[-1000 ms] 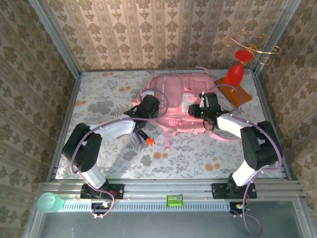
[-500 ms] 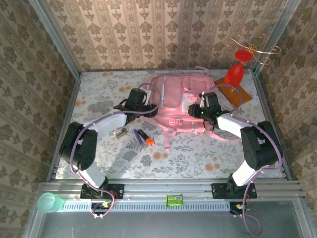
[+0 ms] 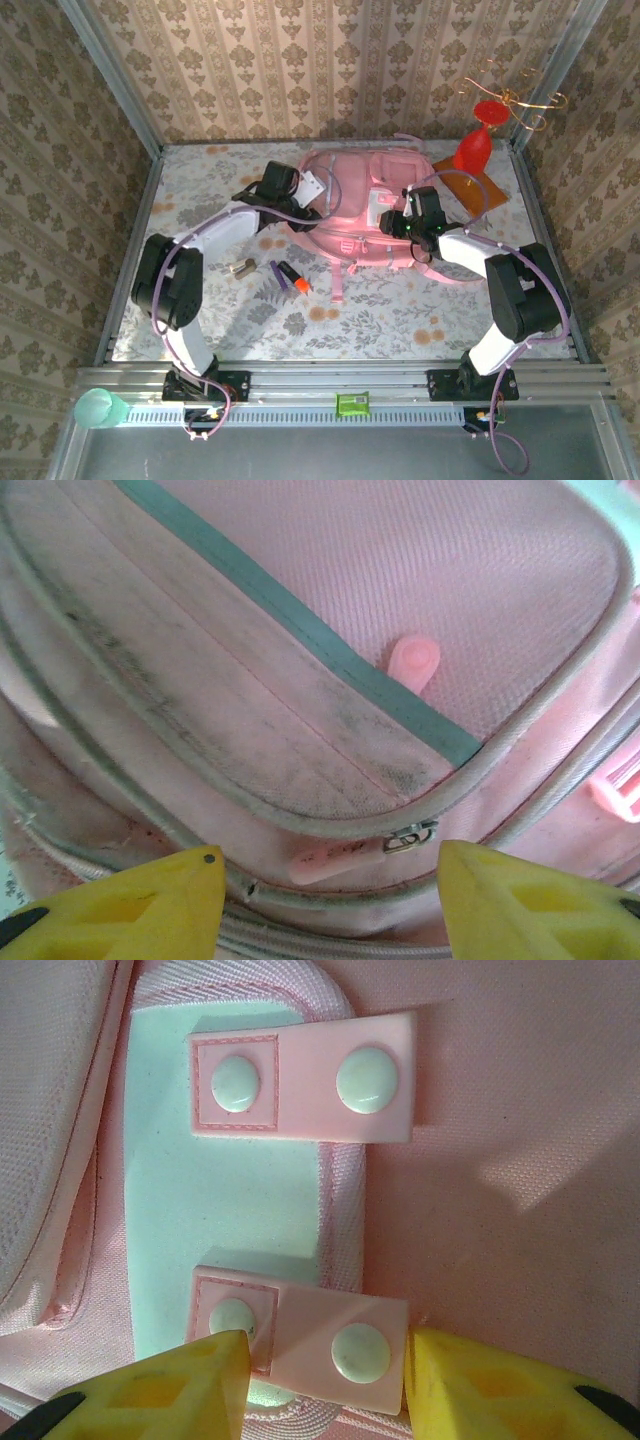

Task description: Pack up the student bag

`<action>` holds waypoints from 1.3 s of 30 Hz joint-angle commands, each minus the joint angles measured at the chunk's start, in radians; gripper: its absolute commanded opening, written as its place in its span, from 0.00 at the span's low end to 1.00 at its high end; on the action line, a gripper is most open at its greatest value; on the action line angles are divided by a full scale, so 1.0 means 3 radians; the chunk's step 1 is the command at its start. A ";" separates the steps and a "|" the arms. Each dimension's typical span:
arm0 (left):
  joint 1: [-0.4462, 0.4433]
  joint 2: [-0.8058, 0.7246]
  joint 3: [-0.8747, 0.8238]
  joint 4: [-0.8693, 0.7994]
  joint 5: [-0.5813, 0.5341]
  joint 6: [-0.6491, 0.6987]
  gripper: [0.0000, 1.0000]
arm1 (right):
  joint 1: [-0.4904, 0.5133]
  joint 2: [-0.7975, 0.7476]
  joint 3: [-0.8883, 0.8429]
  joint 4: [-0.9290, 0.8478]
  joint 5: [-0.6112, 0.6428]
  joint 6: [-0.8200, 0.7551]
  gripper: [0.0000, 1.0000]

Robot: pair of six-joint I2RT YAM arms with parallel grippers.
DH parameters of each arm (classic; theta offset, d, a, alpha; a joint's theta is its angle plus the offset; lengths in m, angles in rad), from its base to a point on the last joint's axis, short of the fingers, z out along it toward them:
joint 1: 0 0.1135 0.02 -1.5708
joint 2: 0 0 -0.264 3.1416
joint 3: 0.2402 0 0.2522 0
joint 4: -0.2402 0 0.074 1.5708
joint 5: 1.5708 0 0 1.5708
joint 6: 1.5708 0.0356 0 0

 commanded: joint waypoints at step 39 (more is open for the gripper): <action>0.0099 0.0582 0.0302 -0.0372 0.0098 0.0010 0.51 | -0.0051 0.0206 0.0013 -0.0277 -0.0068 -0.0062 0.47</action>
